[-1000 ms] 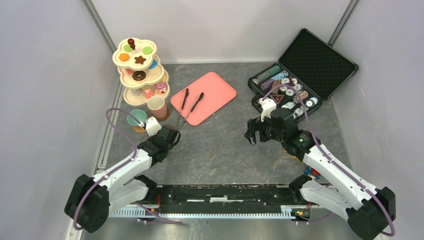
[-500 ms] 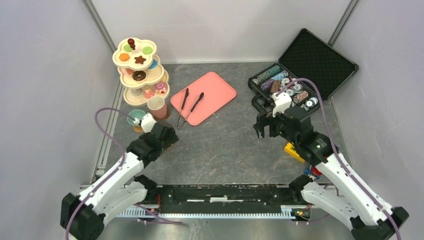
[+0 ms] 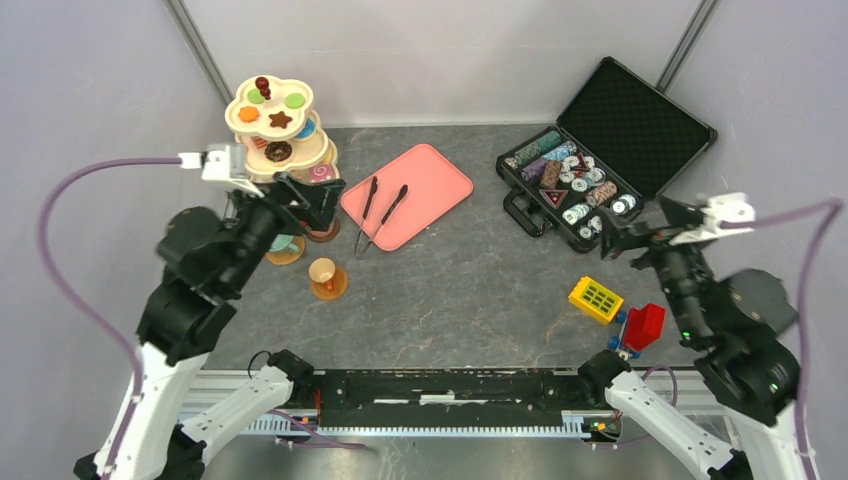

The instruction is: Serve the afternoon tea

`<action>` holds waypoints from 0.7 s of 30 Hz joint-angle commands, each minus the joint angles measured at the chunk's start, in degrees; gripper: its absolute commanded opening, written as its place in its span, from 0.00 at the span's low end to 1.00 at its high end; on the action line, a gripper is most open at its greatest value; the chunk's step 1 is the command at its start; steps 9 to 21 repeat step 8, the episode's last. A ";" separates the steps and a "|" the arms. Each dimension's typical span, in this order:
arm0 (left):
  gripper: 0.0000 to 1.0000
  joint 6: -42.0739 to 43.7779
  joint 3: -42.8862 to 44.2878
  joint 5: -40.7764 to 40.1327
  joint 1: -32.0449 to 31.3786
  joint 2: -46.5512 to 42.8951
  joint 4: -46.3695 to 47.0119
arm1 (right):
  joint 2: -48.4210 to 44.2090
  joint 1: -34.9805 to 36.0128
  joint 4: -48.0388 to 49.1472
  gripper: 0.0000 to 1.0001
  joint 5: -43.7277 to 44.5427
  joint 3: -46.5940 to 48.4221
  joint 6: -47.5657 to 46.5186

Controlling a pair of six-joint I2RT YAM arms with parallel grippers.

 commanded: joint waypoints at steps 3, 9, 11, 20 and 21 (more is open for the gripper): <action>1.00 15.12 10.93 11.75 0.22 0.81 4.32 | -3.52 -0.19 0.77 0.98 9.25 5.94 -4.40; 1.00 17.96 13.25 13.17 0.22 0.95 4.40 | -6.52 -0.19 3.82 0.98 10.71 2.58 -4.31; 1.00 17.96 13.25 13.17 0.22 0.95 4.40 | -6.52 -0.19 3.82 0.98 10.71 2.58 -4.31; 1.00 17.96 13.25 13.17 0.22 0.95 4.40 | -6.52 -0.19 3.82 0.98 10.71 2.58 -4.31; 1.00 17.96 13.25 13.17 0.22 0.95 4.40 | -6.52 -0.19 3.82 0.98 10.71 2.58 -4.31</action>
